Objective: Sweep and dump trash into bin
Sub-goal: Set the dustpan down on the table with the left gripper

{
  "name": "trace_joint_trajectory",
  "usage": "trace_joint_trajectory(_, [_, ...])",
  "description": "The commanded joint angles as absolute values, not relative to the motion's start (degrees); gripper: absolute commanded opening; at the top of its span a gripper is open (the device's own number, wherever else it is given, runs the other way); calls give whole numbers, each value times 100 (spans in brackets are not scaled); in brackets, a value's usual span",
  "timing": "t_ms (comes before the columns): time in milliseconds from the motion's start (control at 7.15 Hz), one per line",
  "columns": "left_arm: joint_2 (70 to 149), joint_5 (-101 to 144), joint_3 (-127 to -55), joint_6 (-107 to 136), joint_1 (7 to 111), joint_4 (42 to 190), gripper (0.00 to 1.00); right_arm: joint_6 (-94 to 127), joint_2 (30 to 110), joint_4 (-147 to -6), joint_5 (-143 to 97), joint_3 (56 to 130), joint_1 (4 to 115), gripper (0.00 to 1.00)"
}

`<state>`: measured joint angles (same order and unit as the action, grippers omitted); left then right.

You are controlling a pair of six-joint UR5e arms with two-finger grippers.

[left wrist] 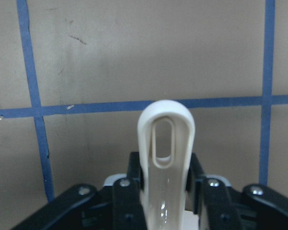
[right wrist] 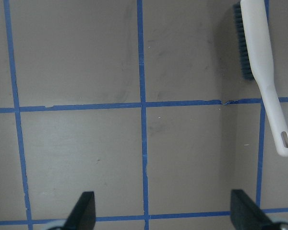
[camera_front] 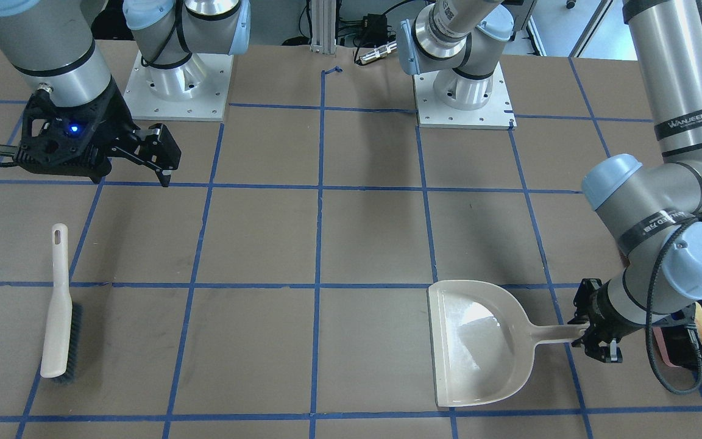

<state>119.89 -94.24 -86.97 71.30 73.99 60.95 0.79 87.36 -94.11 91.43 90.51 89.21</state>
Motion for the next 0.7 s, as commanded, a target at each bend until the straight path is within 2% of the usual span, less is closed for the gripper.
trace_joint_trajectory(0, [11953,-9457,-8745,7128,7392,6038,32,79,8736,-9413,9176,9044,8921,100])
trace_joint_trajectory(280, [11892,-9457,-8745,7128,7400,6038,64,79,8719,-9413,9167,9044,8921,100])
trace_joint_trajectory(420, [11900,-9457,-8754,7128,7400,6038,74,79,8719,-9413,9167,9044,8921,100])
trace_joint_trajectory(560, [11926,-9466,-8745,7128,7400,6038,78,88,8745,-9439,9080,9044,8921,100])
